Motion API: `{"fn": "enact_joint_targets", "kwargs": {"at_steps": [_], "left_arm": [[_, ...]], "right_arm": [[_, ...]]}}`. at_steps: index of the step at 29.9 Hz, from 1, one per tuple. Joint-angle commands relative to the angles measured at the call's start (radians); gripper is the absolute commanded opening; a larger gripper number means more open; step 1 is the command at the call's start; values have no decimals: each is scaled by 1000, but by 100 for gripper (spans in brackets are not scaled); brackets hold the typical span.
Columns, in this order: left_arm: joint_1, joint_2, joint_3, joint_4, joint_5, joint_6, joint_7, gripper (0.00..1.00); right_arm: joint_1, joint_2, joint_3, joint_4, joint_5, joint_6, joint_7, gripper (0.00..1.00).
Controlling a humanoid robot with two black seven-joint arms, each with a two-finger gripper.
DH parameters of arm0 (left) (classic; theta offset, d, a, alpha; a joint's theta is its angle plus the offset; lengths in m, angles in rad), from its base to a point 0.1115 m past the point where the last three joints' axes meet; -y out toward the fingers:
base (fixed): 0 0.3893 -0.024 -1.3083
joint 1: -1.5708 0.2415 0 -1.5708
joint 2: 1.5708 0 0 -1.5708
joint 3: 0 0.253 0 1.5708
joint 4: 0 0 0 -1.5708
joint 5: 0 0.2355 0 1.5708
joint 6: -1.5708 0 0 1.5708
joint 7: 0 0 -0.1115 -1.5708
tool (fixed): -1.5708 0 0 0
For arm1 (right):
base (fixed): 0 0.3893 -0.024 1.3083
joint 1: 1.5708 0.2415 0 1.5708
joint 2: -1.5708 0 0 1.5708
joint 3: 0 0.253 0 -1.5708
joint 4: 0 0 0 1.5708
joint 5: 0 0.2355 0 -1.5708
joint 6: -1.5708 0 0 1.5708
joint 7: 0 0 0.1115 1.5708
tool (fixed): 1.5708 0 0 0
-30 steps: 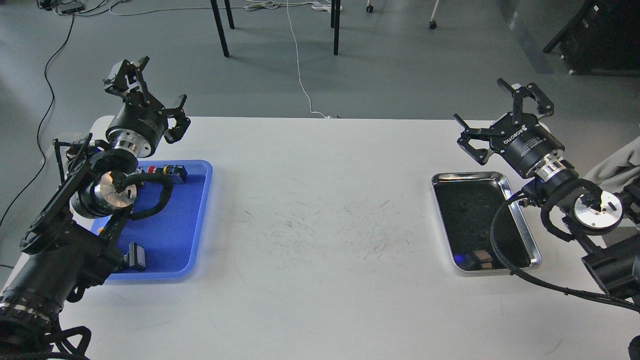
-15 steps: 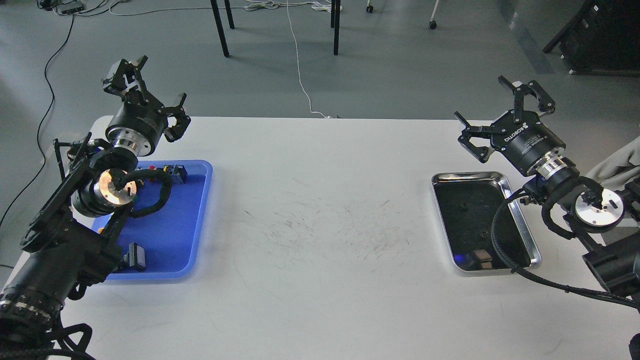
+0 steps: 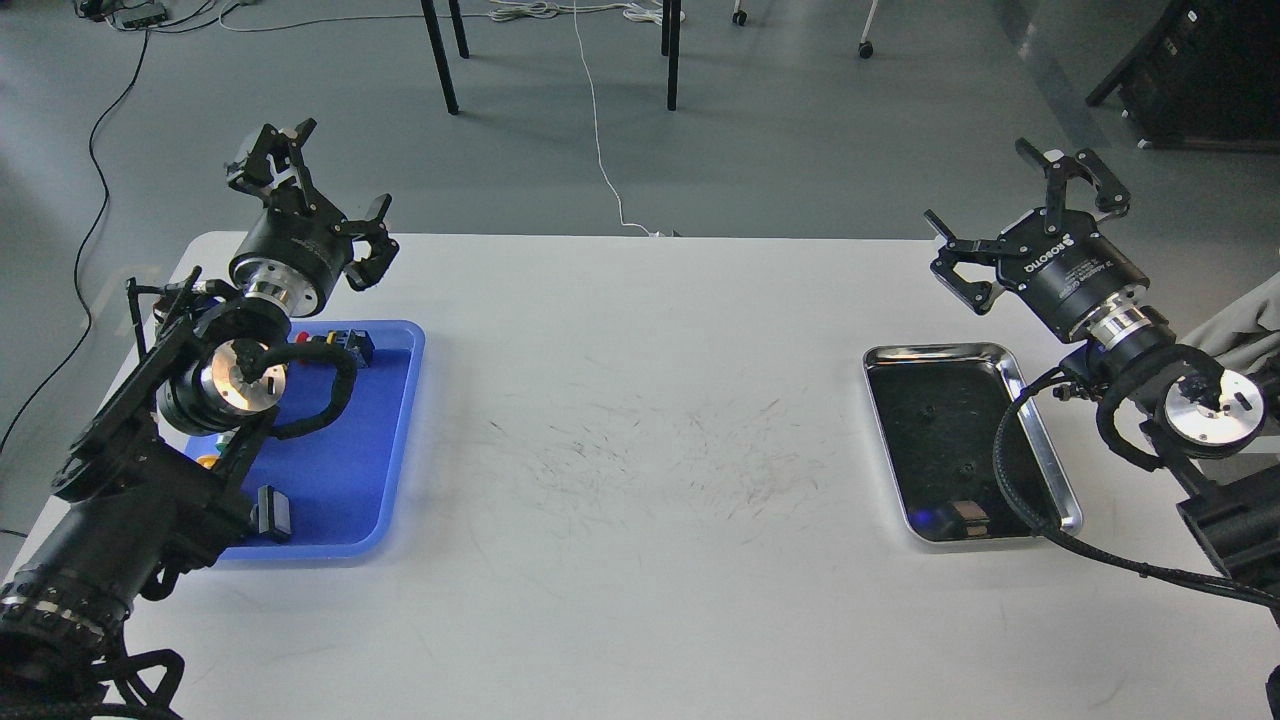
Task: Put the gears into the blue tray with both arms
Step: 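Move the right gripper over the metal tray, then lower the right gripper and grasp a small black gear in the metal tray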
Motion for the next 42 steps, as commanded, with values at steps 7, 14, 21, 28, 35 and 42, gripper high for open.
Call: {"fn": "enact_joint_targets", "kwargs": {"at_steps": [7,14,21,28,35,42], "left_arm": [[10,74,19,-15,-5,-5,0,98],[1,77,19,-16,-2,1,-2,98],[1,81,23,-19,20,3,-2,98],[4,81,22,-53,74,9,-2,98],[15,84,20,-55,72,50,-2,98],[73,117,22,-113,74,49,-2,98]], "right_arm": [[0,-27,1,14,0,0,1,99],[10,-166,-71,147,-81,0,-3,99],[235,-387,-430,263,-391,0,-8,99],[490,-560,-853,440,-642,0,-10,99],[517,-567,-908,437,-1049,0,-42,99],[604,-508,-1000,425,-1279,0,-163,99]]}}
